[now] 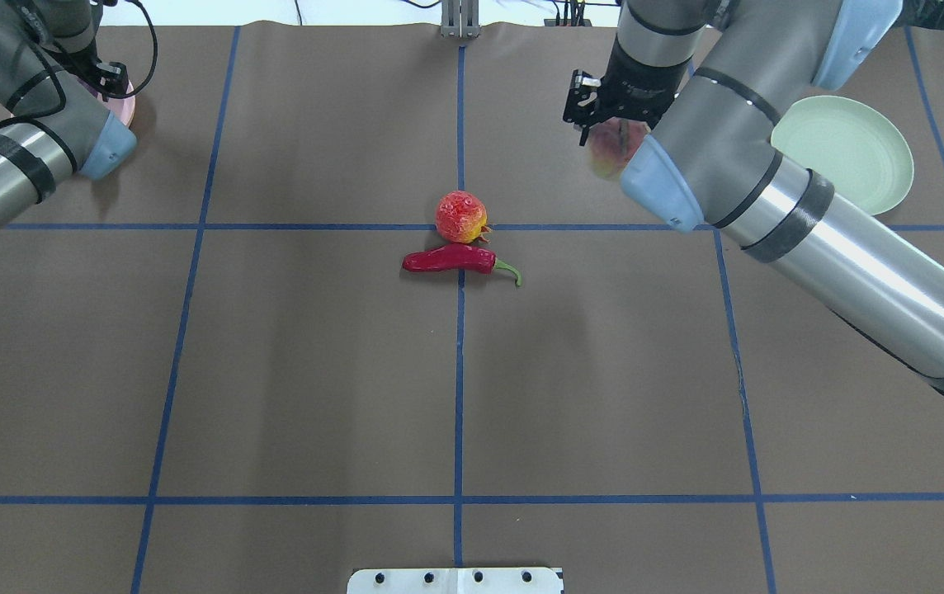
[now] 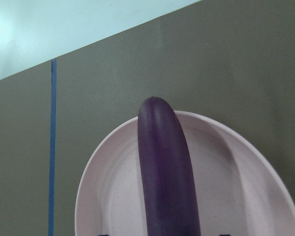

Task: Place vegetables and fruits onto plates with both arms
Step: 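Release the eggplant on the pink plate while right gripper carries peach to green plate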

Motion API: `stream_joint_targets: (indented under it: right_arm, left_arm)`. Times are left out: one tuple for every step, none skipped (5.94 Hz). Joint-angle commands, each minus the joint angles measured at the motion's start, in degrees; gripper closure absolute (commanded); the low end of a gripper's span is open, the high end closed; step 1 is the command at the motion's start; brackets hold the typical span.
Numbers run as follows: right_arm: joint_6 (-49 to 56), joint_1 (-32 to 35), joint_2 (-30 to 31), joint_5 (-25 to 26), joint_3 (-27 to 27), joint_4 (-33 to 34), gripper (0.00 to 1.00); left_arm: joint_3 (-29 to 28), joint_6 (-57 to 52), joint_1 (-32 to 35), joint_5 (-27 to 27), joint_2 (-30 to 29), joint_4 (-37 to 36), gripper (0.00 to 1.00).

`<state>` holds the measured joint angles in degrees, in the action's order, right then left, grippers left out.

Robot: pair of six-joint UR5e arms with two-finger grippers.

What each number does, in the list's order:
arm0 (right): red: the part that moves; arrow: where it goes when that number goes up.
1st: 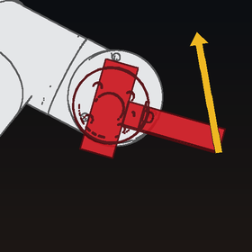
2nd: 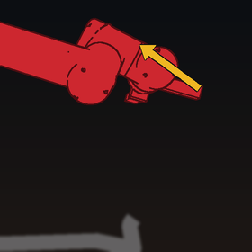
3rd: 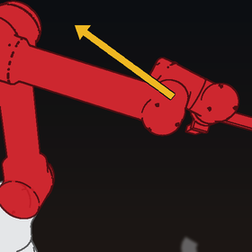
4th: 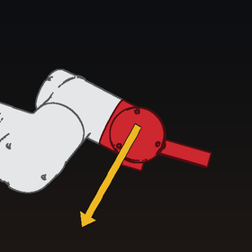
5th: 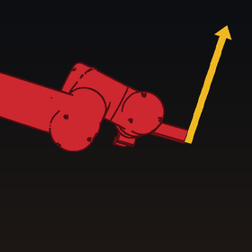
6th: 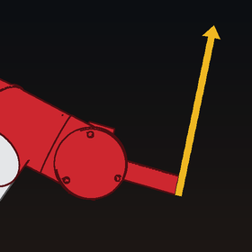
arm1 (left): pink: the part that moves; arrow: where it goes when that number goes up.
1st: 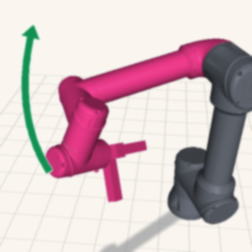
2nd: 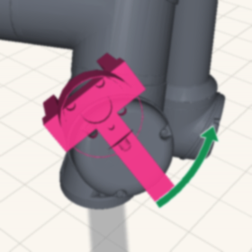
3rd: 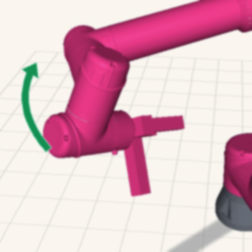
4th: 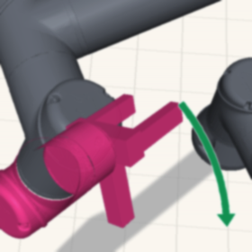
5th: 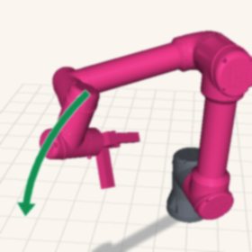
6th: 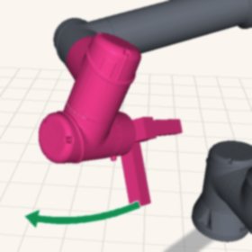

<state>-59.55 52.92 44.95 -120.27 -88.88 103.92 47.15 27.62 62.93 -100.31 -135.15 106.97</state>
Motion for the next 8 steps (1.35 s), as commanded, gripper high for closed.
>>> stream_joint_targets:
  right_arm:
    - [7.7, 3.8, 2.0, 6.8, 1.9, 0.1, 1.00]
    - [12.2, 6.1, 2.2, 8.5, 3.7, -0.1, 1.00]
    - [16.5, 8.2, 2.9, 10.8, 5.0, -0.5, 1.00]
    - [18.1, 9.4, 3.8, 14.2, 5.9, -1.7, 1.00]
    - [18.6, 10.9, 5.3, 15.1, 11.2, -10.1, 1.00]
    - [21.4, 13.1, 7.0, 15.2, 17.1, -19.3, 1.00]
    - [25.0, 13.9, 7.2, 15.8, 22.3, -24.7, 1.00]
    - [25.2, 13.9, 8.8, 17.7, 23.9, -28.7, 1.00]
  left_arm:
    - [6.1, 4.2, 0.4, -11.5, -0.7, -2.4, 0.00]
    - [9.2, 11.0, 0.2, -17.3, -1.6, -2.6, 0.00]
    - [12.6, 17.8, -0.3, -22.3, -2.9, -4.0, 0.00]
    - [16.3, 25.0, -3.2, -24.4, -3.3, -4.2, 0.00]
    - [17.0, 36.2, -7.2, -23.8, -4.8, -4.6, 0.00]
    - [17.7, 46.2, -8.2, -23.1, -6.4, -7.1, 0.00]
    - [17.8, 55.2, -12.5, -16.7, -8.8, -12.5, 0.00]
    - [18.1, 63.4, -16.0, -11.5, -10.7, -18.6, 0.00]
